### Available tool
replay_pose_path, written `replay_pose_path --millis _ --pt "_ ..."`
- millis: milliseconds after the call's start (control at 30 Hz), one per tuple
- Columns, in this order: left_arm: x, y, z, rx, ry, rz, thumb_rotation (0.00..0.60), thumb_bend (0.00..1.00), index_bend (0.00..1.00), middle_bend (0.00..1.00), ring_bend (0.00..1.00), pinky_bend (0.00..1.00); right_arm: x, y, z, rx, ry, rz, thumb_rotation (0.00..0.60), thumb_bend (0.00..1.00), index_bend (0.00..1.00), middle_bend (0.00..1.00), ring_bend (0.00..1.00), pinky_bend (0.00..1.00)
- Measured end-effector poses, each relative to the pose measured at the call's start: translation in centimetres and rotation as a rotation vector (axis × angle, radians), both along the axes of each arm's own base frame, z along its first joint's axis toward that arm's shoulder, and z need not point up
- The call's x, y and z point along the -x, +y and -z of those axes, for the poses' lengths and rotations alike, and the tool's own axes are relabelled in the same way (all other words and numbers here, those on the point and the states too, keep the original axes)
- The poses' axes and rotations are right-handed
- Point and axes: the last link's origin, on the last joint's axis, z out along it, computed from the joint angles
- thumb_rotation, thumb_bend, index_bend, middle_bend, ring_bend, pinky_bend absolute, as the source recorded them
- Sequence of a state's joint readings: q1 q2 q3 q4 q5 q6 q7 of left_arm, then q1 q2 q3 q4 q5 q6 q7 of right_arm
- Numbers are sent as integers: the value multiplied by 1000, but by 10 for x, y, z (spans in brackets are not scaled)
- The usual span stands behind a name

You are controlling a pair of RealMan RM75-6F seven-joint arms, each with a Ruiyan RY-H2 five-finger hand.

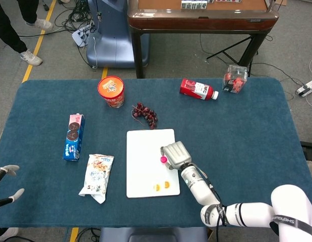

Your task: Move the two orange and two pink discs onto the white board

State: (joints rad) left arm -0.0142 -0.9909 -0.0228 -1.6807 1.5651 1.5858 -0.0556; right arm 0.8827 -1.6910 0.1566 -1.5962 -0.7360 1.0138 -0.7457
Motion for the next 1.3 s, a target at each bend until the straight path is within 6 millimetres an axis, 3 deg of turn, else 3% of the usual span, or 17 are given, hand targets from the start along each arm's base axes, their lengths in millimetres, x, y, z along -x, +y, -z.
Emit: replay_pose_path --millis 600,867,967,1133,1300 --pt "0 -1 -4 -10 -13 -1 600 73 423 469 376 561 -12 0 24 -34 -23 -17 600 279 477 1000 1000 1000" --pt "-1 -1 -3 -7 -11 3 600 73 423 469 376 561 -15 -1 27 -26 -64 -28 600 54 393 1000 1000 1000" --pt "-1 -1 -3 -5 -9 2 600 73 423 469 376 561 -15 -2 27 -23 -80 -34 600 13 364 1000 1000 1000" --pt "-1 -1 -2 1 -5 1 600 73 423 469 376 561 -14 -2 23 -13 -88 -45 600 21 363 1000 1000 1000" --pt "-1 -1 0 7 -1 1 600 73 423 469 376 561 -12 1 8 17 -81 -68 600 122 423 1000 1000 1000"
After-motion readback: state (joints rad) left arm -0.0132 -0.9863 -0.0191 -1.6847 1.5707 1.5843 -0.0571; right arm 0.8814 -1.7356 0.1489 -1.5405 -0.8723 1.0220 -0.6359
